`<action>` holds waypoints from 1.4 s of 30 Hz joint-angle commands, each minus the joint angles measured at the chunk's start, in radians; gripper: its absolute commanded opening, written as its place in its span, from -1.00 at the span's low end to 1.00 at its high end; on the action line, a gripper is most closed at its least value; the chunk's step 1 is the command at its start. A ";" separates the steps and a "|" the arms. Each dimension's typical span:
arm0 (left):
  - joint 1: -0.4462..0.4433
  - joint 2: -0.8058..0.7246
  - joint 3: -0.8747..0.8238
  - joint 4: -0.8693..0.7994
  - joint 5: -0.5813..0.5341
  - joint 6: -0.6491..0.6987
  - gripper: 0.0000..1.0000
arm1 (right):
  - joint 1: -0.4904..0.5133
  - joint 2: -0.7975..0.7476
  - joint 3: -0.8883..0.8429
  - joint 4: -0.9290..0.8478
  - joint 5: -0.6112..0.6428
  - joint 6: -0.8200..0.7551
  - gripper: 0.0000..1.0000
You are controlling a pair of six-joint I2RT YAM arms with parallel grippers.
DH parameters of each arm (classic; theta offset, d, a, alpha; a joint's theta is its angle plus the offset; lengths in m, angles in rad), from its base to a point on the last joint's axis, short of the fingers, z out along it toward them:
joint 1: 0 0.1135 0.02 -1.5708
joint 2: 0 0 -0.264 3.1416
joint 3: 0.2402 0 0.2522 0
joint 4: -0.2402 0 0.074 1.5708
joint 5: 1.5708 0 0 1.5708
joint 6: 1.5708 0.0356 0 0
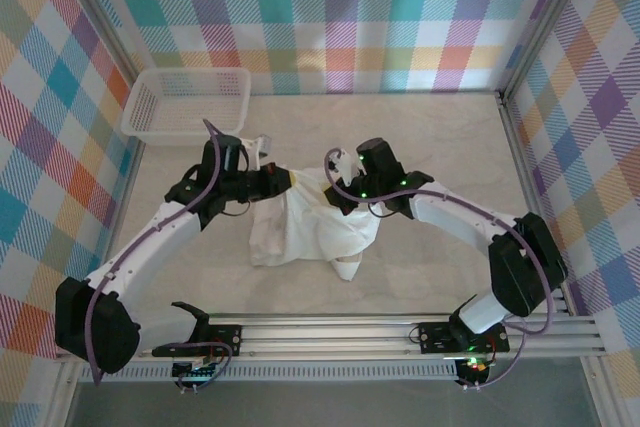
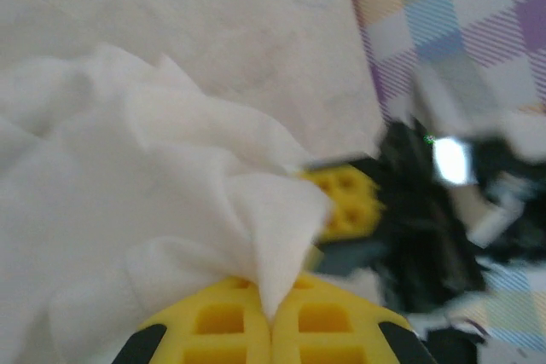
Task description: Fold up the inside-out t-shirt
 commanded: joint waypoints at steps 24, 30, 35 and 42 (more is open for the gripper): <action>-0.178 -0.040 0.081 -0.138 -0.107 -0.251 -0.15 | -0.109 -0.039 0.193 -0.088 -0.268 0.615 -1.00; -0.301 0.119 0.168 -0.212 -0.364 -0.124 0.45 | -0.102 -0.047 0.205 -0.102 -0.277 0.635 -1.00; -0.301 0.169 0.155 -0.148 -0.411 -0.070 -0.12 | -0.118 -0.040 0.212 -0.080 -0.317 0.697 -1.00; -0.225 0.103 0.016 0.264 0.029 -0.244 -1.00 | -0.314 0.130 0.235 -0.137 -0.464 0.755 -0.93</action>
